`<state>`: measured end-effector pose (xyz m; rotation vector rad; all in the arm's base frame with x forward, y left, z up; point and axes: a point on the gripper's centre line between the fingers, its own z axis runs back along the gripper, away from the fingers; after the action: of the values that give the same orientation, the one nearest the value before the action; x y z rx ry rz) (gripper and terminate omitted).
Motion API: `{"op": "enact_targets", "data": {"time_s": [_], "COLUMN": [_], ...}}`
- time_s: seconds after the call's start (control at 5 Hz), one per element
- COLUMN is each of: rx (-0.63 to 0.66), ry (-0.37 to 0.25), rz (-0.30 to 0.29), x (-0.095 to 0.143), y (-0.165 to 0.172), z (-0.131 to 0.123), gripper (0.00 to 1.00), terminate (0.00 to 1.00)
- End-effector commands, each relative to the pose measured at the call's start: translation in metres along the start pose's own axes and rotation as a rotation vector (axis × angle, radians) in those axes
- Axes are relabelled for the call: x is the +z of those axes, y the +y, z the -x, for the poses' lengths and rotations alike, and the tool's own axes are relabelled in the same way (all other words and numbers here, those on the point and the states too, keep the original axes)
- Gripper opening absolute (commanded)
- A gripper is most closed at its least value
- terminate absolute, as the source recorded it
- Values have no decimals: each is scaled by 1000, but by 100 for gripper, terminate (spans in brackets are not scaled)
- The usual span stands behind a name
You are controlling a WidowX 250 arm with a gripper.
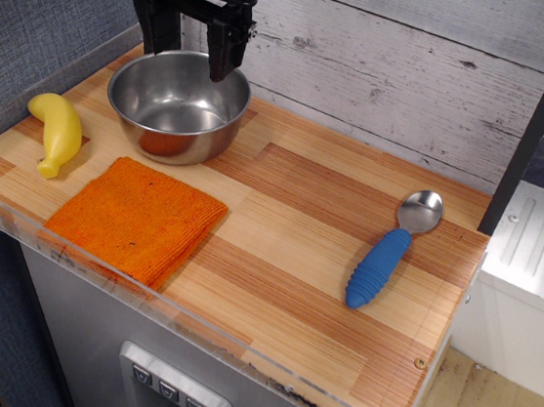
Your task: Move the banana to between the spoon and bowl
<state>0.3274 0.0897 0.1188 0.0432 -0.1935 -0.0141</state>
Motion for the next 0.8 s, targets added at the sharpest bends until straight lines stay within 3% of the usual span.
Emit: {"op": "enact_targets", "data": {"time_s": [0.0,0.4,0.6], "rx": [0,79,120], "ry": [0,-72,-32], "rz": [0,18,-46], "x": [0,7,-1], "y": [0,66,100], "z": [0,52,73], "gripper": [100,100,100], "terminate": [0,0,0]}}
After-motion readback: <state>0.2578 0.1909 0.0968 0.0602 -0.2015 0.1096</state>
